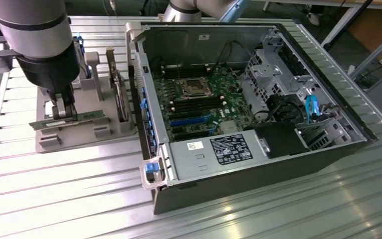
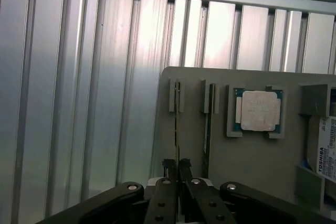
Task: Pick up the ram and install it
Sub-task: 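Pick up the ram and move it above insertion slot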
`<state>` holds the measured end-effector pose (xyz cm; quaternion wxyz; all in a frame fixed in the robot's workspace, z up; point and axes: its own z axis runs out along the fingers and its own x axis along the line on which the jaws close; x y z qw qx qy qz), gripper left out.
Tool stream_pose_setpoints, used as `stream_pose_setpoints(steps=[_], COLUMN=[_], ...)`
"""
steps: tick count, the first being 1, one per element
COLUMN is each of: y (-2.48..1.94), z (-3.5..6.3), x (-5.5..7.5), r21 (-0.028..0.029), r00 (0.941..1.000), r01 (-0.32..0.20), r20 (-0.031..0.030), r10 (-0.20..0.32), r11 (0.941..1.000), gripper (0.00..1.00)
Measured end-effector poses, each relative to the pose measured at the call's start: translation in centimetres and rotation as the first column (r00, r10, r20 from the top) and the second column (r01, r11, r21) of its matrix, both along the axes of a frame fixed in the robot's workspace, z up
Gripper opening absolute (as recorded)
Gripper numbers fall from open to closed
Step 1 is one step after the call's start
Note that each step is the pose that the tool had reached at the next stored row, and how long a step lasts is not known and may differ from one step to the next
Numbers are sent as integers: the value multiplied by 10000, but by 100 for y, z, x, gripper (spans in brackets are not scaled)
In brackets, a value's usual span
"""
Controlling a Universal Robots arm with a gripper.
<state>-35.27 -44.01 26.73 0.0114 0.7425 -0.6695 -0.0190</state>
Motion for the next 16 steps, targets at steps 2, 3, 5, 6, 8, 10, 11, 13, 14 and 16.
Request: stream_pose_setpoints(steps=[2, 3, 5, 6, 8, 10, 11, 13, 14, 16], y=[0, 0, 0, 0, 0, 0, 0, 0, 0, 0], z=[60, 92, 169, 193, 246, 320, 341, 391, 418, 468], x=[0, 1, 3, 4, 9, 16, 18, 22, 25, 30], r21=[-1, -1, 0, -1, 0, -1, -1, 0, 0, 0], r00=[10000, 10000, 10000, 10000, 10000, 10000, 10000, 10000, 10000, 10000], r01=[0, 0, 0, 0, -1, 0, 0, -1, 0, -1], r20=[-1, -1, -1, -1, 0, -1, -1, 0, 0, 0], r10=[0, 0, 0, 0, 1, 0, 0, 1, 0, 1], r11=[10000, 10000, 10000, 10000, 10000, 10000, 10000, 10000, 10000, 10000], gripper=[13, 13, 13, 13, 13, 13, 13, 13, 13, 13])
